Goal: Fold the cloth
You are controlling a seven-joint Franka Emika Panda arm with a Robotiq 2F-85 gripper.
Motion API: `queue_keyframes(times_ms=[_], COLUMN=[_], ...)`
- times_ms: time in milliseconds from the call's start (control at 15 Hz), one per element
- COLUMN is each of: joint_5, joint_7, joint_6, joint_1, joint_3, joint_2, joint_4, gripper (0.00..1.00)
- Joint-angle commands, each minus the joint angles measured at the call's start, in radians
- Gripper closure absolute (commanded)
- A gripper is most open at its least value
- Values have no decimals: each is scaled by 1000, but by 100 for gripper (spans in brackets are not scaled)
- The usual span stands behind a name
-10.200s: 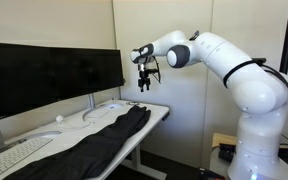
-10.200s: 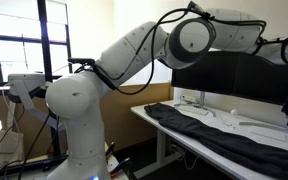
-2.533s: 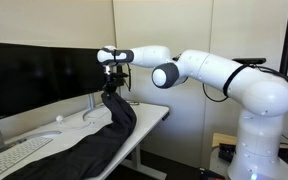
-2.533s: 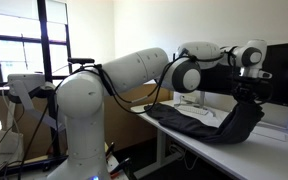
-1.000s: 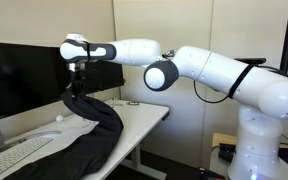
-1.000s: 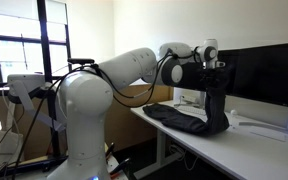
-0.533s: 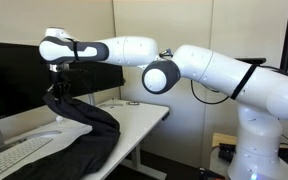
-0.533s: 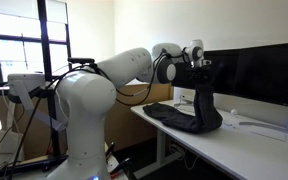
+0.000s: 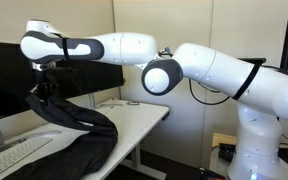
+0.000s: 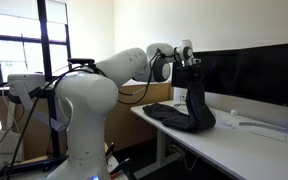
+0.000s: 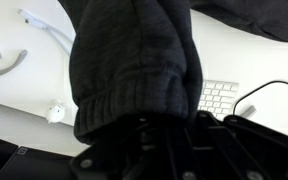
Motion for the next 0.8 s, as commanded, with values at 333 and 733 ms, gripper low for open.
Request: queue_keyframes(times_ms=[333, 733], joint_5=[-26, -34], joint_7=[38, 34], joint_6=[4, 2], joint_1=[44, 57], joint_3=[5, 2], joint_2=[-12, -12], joint_4=[-15, -18], gripper=[91, 95])
